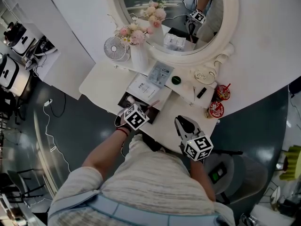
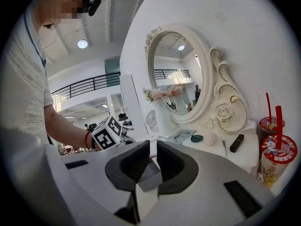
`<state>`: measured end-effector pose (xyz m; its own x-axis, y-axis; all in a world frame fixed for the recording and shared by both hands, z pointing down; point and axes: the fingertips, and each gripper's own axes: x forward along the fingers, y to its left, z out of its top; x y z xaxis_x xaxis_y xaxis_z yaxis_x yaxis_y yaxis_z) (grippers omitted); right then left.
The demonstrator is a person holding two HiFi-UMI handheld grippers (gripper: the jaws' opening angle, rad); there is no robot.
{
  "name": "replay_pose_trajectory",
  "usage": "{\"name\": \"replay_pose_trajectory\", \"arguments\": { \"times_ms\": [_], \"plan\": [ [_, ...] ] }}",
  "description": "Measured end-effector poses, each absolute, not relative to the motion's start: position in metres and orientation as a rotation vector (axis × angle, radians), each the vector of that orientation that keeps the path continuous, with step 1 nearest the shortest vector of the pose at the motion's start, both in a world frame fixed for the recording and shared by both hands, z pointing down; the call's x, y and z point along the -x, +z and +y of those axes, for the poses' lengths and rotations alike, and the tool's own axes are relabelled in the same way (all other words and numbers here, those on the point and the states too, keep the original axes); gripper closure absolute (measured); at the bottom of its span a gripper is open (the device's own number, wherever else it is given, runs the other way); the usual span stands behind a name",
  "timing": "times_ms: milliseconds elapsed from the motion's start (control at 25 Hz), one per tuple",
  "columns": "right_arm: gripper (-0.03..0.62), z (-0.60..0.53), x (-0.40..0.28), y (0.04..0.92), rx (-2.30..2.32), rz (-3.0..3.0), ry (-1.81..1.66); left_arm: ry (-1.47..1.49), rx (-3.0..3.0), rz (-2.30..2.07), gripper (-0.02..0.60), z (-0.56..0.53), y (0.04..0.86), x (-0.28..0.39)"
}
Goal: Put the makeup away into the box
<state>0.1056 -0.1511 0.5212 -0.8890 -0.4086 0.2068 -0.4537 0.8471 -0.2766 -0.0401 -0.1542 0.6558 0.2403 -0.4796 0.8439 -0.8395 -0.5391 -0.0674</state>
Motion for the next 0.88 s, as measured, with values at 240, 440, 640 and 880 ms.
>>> {"name": "replay_pose_trajectory", "arguments": {
  "times_ms": [240,440,640,880],
  "plan": [
    [0.583,-0.148,-0.104,0.521,-0.671,-2.882,0.477,1.305,-2.156,-1.155,0.534,-0.141,0.661,0.046],
    [0.583,-0.145,-0.104,0.521,-0.669,-2.881,0.476,1.364,-2.184,-1.089,0.534,-0.130,0.660,0.048],
    [0.583,-0.143,-0.103,0.523,-0.667,-2.874,0.477,1.535,-2.189,-1.001,0.534,-0.123,0.669,0.060],
    [0.583,-0.142,-0.102,0.523,-0.668,-2.869,0.475,1.707,-2.202,-0.839,0.534,-0.118,0.679,0.057]
  ]
}}
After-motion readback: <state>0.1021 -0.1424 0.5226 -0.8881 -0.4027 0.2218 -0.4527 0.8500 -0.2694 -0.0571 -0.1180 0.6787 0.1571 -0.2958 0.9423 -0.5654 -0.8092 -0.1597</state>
